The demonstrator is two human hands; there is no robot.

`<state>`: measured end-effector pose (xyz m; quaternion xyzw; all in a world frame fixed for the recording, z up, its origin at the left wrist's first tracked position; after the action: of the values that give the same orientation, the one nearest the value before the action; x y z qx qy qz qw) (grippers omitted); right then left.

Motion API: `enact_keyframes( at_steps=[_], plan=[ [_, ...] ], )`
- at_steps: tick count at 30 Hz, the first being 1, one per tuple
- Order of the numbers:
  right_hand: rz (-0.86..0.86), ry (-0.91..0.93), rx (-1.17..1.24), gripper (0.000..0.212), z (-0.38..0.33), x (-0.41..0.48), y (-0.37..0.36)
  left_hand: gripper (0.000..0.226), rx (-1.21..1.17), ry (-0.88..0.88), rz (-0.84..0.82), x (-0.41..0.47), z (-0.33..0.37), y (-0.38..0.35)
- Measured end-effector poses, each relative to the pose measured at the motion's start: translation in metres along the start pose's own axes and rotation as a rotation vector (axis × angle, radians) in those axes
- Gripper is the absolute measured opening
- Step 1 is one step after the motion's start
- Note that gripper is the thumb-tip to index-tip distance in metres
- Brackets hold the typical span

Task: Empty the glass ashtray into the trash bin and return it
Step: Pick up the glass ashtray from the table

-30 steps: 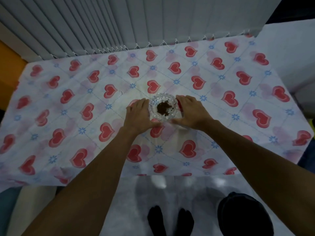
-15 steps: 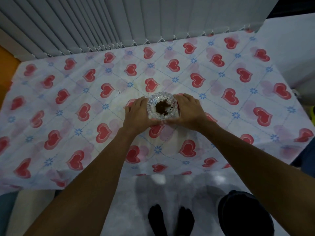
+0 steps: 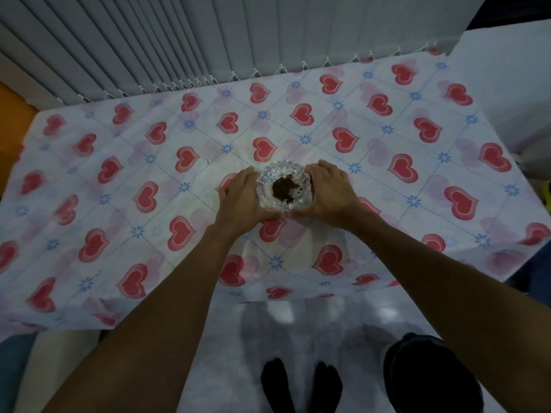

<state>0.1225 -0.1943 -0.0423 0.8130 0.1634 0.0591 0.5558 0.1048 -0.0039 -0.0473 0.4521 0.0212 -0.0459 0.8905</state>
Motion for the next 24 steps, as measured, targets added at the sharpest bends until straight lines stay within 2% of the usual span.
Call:
enact_keyframes(
  at_steps=[9,15,18,24],
  plan=[
    [0.075,0.007,0.040,0.096,-0.004,-0.018,0.036,0.094,-0.141,-0.073,0.013,-0.007,0.039,0.024],
    [0.137,-0.056,0.100,0.099,0.005,-0.048,0.071,0.106,-0.068,-0.085,-0.066,-0.008,0.080,0.032],
    [0.168,-0.083,0.101,0.103,0.018,-0.068,0.091,0.103,-0.038,-0.146,-0.099,-0.009,0.114,0.033],
    [0.269,-0.171,0.086,0.088,0.037,-0.132,0.136,0.107,-0.110,-0.269,-0.179,-0.017,0.173,0.015]
  ],
)
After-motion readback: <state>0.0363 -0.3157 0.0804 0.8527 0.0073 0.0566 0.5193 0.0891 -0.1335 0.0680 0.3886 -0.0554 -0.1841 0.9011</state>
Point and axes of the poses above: each hand's wrist, its own x-axis towards the middle knuckle, its own y-axis out of the back of the hand, z = x × y, the point moved 8 cm from there along x, towards the middle knuckle, and after that the axes turned 7 degrees about -x, right-handed, at the moved point
